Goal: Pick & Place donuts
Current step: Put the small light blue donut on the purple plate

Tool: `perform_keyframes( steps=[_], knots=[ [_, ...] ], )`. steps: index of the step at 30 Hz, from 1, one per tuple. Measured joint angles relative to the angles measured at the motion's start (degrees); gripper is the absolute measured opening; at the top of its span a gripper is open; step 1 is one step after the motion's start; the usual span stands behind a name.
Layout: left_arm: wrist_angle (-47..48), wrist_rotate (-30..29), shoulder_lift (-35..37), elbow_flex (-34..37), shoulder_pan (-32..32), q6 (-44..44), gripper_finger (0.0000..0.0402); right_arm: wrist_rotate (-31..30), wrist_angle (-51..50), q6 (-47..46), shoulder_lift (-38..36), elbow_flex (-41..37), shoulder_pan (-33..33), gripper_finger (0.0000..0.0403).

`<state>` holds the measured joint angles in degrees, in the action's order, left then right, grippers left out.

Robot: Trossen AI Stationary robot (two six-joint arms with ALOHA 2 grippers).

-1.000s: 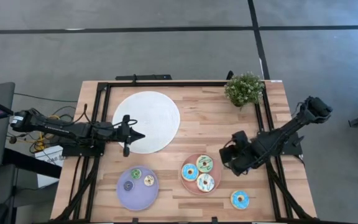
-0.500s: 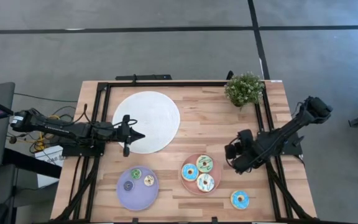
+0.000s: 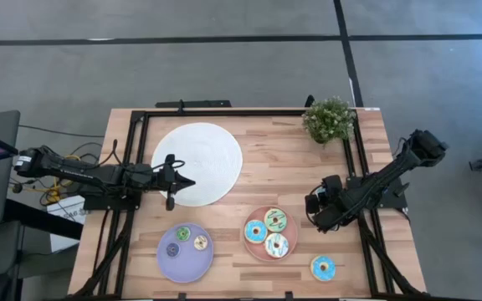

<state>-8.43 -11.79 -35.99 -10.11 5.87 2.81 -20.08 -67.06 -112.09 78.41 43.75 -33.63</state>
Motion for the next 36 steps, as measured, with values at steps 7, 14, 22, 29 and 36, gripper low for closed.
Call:
perform_keyframes(
  steps=[7,14,22,29,36],
  knots=[
    [0.00,0.00,0.00,-0.02,0.00,0.00,0.0000,0.70,0.48,1.09,0.00,0.00,0.00,0.0112],
    [0.00,0.02,0.00,-0.02,-0.01,0.00,0.0000,0.60,0.79,-0.60,0.00,0.00,0.00,0.0189],
    [0.04,0.02,-0.02,-0.02,0.00,0.00,0.0000,-0.78,2.74,-3.50,5.68,0.00,0.96,0.0248],
    [0.17,1.27,-0.02,-0.02,-0.02,0.02,0.0000,-0.79,3.11,-9.29,11.79,-0.02,1.42,0.0249],
    [0.20,1.00,-0.02,-0.02,-0.02,0.02,0.0000,-0.87,3.36,-9.56,16.18,-0.04,2.28,0.0249]
  ],
)
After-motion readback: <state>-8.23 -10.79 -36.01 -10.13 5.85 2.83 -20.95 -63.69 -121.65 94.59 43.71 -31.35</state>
